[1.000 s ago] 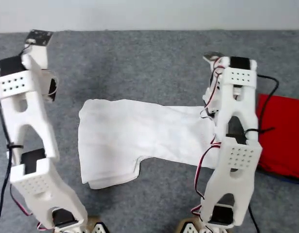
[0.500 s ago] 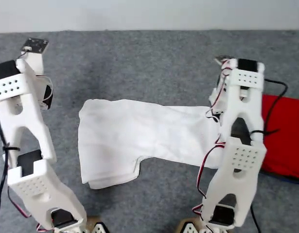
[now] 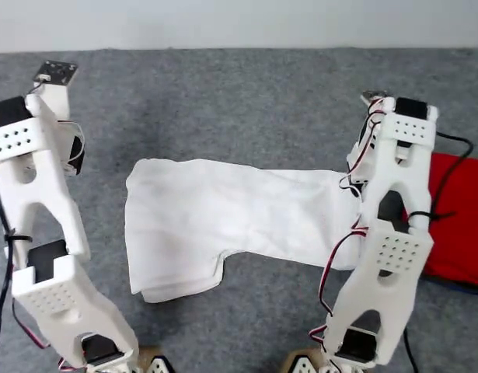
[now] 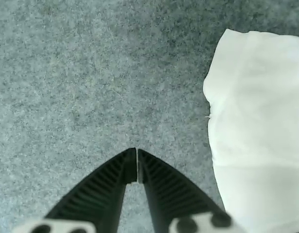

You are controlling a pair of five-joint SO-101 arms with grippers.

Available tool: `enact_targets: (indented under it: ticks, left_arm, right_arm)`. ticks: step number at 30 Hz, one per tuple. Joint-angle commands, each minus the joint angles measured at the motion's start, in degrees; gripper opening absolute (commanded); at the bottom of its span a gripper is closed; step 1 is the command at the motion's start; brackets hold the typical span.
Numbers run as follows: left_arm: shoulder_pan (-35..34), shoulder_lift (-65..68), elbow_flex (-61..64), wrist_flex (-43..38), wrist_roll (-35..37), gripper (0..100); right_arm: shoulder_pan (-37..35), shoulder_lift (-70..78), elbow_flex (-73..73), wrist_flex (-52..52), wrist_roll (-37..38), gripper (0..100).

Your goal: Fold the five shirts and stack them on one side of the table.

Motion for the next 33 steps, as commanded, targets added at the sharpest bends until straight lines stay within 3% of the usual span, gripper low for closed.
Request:
enact_targets:
  ticks: [1, 15, 20, 26, 33]
  left_arm:
    - [-0.09, -3.87, -0.31, 1.41, -0.53, 2]
    - [0.18, -3.78, 1.89, 1.41, -0.62, 2]
    - [0.18, -3.78, 3.65, 1.41, -0.62, 2]
    - [0.18, -3.78, 3.65, 1.32, -0.70, 2]
    - [0.18, -3.96, 3.65, 1.32, -0.70, 2]
  right_arm:
    - [-1.27, -0.40, -1.58, -1.71, -0.26, 10.2]
    - [-1.27, 5.67, -1.58, -6.29, -0.26, 9.9]
    - [-1.71, 3.65, -2.55, -6.37, -0.18, 1.0]
    - [-2.07, 1.98, -3.60, -7.16, 4.84, 0.9]
    - [-0.84, 2.15, -10.20, -5.85, 5.10, 1.5]
